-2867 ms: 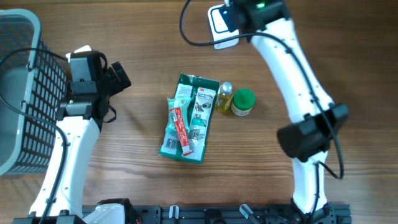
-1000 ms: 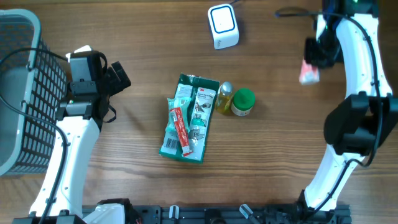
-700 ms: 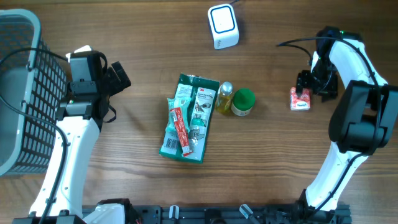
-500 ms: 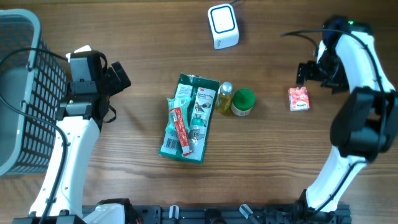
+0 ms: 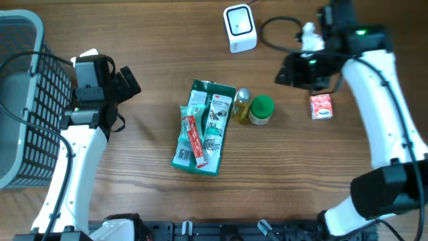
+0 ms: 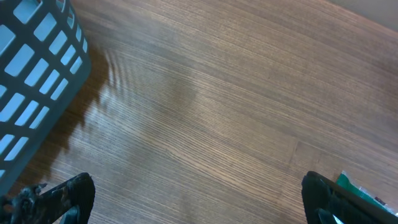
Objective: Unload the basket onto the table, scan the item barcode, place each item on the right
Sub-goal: 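Move the right gripper over to the green-capped jar, then lower the right gripper and grasp the green-capped jar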
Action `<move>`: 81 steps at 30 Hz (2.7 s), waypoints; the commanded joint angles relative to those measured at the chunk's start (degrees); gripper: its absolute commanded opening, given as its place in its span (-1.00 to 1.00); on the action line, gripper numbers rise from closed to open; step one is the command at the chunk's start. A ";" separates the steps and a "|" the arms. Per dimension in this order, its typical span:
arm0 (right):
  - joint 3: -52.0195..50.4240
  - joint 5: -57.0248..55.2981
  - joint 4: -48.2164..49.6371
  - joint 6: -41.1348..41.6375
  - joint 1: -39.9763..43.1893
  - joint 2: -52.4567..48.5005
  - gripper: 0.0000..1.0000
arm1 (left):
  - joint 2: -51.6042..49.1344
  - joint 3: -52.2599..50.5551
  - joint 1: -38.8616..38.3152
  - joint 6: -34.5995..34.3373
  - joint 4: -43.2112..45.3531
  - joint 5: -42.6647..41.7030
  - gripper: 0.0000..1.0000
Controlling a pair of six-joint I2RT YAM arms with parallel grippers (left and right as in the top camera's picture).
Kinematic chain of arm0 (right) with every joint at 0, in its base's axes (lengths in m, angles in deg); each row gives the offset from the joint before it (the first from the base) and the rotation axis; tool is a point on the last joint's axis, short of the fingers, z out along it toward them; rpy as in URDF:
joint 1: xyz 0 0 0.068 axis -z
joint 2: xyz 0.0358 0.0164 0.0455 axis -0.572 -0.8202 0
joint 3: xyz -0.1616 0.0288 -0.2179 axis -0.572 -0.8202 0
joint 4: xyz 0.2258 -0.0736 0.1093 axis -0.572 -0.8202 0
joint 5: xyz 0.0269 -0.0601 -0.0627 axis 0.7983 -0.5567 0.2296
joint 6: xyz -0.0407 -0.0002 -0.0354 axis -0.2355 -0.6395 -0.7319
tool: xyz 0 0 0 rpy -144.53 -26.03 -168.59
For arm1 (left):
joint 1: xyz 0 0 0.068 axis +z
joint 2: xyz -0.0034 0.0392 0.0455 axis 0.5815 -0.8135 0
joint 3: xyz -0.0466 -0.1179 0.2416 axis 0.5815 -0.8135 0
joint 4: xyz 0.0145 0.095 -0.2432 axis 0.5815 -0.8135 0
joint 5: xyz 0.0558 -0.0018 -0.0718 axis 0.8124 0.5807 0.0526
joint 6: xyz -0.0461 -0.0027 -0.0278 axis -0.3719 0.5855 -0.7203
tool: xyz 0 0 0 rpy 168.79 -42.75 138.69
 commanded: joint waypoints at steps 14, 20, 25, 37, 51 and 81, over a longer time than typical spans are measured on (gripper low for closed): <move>-1.88 -29.24 10.10 27.26 -24.92 -4.02 0.55 | 0.22 0.52 0.24 0.72 0.13 0.52 1.00; -1.88 -29.18 10.56 28.30 -24.96 -10.08 0.59 | 0.22 0.52 0.24 0.72 0.11 0.52 1.00; -1.88 -28.52 10.51 28.26 -24.96 -12.74 0.56 | 0.22 0.52 0.24 0.72 0.13 0.52 1.00; -1.88 -26.95 10.16 28.06 -24.96 -12.81 0.31 | 0.22 0.52 0.24 0.72 0.13 0.52 1.00; -1.88 -22.40 10.71 26.56 -24.96 -12.81 0.02 | 0.22 0.52 0.24 0.72 0.13 0.52 1.00; 2.19 -18.47 -2.75 14.62 -13.55 -2.21 0.99 | 0.22 0.52 0.24 0.72 0.13 0.52 1.00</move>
